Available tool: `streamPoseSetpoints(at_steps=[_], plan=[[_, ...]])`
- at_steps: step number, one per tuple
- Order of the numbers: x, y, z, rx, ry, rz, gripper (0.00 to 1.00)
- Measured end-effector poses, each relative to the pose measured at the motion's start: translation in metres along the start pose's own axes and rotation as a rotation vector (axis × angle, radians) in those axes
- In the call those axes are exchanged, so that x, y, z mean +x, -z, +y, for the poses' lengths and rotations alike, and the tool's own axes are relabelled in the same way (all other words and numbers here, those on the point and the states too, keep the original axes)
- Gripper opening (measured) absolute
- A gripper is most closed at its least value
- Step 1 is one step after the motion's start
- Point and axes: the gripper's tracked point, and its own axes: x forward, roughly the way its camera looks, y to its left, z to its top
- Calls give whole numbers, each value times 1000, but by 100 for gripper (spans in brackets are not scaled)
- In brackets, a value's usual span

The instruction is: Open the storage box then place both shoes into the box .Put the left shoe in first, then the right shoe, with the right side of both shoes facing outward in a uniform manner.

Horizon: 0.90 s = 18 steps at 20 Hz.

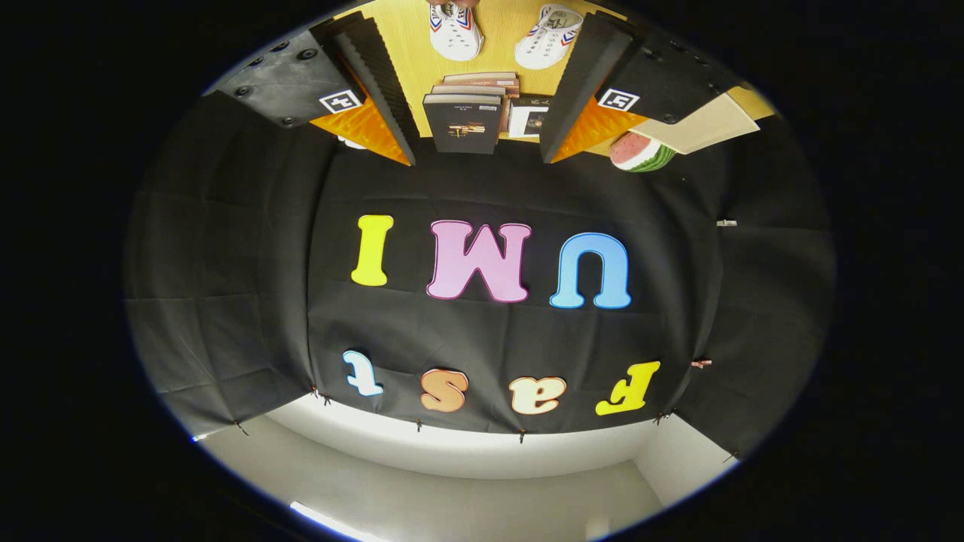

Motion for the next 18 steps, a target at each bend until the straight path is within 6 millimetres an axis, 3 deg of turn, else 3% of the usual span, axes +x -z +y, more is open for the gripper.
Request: streamPoseSetpoints(at_steps=[12, 18], plan=[[8, 4, 8, -7, 16, 34, 97], [19, 19, 18, 35, 16, 103, 97]])
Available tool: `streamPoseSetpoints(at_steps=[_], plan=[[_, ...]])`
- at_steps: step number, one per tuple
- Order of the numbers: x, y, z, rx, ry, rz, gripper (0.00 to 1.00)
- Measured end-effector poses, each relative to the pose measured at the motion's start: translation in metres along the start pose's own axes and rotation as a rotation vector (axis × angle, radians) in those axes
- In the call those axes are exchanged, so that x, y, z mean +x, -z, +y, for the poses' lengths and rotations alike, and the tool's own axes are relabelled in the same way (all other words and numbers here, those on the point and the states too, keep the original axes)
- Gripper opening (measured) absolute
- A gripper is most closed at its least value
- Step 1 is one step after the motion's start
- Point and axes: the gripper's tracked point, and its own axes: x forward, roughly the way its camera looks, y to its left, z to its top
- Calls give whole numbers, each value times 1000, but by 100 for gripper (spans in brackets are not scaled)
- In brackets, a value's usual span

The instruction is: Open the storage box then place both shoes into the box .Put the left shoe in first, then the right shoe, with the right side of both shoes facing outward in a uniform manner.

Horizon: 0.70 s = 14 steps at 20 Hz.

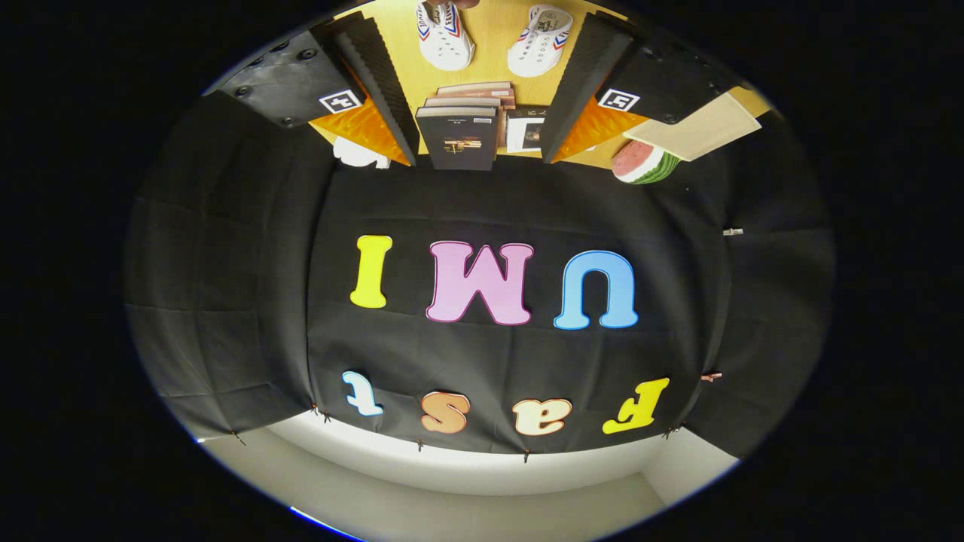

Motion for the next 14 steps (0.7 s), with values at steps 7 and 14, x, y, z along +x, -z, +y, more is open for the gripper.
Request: streamPoseSetpoints(at_steps=[7, 14], plan=[[20, 37, 22, 137, -33, 150, 97], [24, 113, 72, 390, -155, 460, 99]])
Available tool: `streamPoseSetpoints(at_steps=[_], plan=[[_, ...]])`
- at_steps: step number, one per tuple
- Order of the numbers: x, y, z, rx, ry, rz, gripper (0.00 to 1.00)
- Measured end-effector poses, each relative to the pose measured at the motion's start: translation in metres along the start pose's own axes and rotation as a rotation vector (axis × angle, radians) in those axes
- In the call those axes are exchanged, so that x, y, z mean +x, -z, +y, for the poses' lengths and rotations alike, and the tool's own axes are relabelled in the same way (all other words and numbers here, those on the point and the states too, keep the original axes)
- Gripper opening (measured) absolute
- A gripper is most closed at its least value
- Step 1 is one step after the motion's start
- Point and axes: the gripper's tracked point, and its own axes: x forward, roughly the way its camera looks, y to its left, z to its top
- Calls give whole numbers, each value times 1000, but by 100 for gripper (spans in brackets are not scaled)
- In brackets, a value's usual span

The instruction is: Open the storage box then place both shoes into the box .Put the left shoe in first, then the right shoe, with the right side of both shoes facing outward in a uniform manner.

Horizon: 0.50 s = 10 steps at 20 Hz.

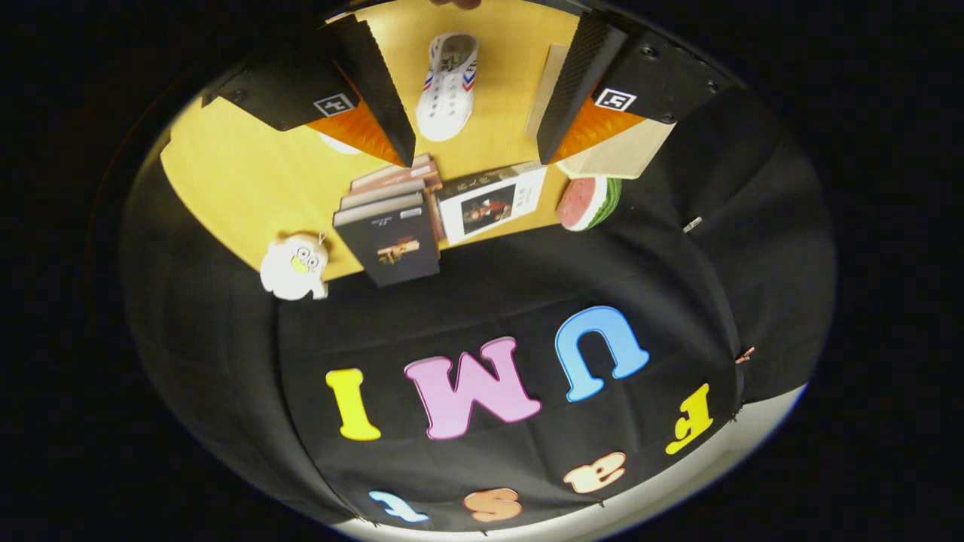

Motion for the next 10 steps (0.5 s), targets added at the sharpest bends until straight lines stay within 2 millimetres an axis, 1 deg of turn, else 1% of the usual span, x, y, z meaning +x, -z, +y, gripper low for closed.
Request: streamPoseSetpoints(at_steps=[3, 4, 6, 7, 8, 10], plan=[[15, 41, 23, 108, -87, 156, 99], [21, 55, 33, 149, -130, 214, 99], [24, 88, 62, 259, -251, 391, 99], [21, 101, 74, 316, -297, 469, 98], [21, 111, 83, 360, -323, 521, 98], [30, 126, 90, 401, -346, 577, 98]])
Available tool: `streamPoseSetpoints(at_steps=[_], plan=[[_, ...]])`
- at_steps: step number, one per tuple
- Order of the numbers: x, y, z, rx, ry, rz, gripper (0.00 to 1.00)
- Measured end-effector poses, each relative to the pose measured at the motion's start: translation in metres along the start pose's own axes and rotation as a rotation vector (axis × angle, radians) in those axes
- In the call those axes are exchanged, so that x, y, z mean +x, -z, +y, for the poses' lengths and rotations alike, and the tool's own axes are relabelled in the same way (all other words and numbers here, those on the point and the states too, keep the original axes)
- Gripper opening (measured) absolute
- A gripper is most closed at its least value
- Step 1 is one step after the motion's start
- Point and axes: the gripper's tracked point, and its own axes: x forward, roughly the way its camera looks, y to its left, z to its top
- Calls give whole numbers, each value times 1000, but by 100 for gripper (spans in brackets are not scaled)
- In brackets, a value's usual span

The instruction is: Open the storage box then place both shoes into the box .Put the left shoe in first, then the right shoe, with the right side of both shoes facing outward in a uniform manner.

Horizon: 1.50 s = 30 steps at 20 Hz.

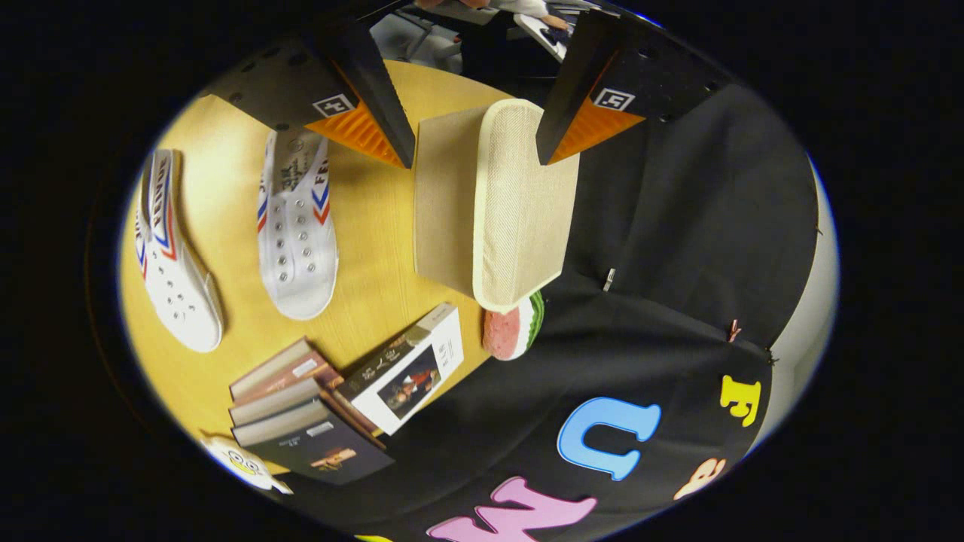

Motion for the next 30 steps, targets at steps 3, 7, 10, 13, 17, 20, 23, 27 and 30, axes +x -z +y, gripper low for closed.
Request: streamPoseSetpoints(at_steps=[3, 7, 10, 13, 17, 20, 23, 27, 30], plan=[[20, 11, 4, -9, -47, 45, 98], [43, 25, 9, 0, -98, 117, 98], [60, 31, 17, 25, -153, 152, 97], [70, 39, 15, 50, -172, 199, 94], [69, 40, 17, 93, -193, 223, 60], [65, 37, 21, 148, -216, 261, 41], [63, 35, 23, 218, -220, 304, 11], [60, 32, 27, 170, -224, 295, 5], [57, 22, 36, 123, -214, 262, 5]])
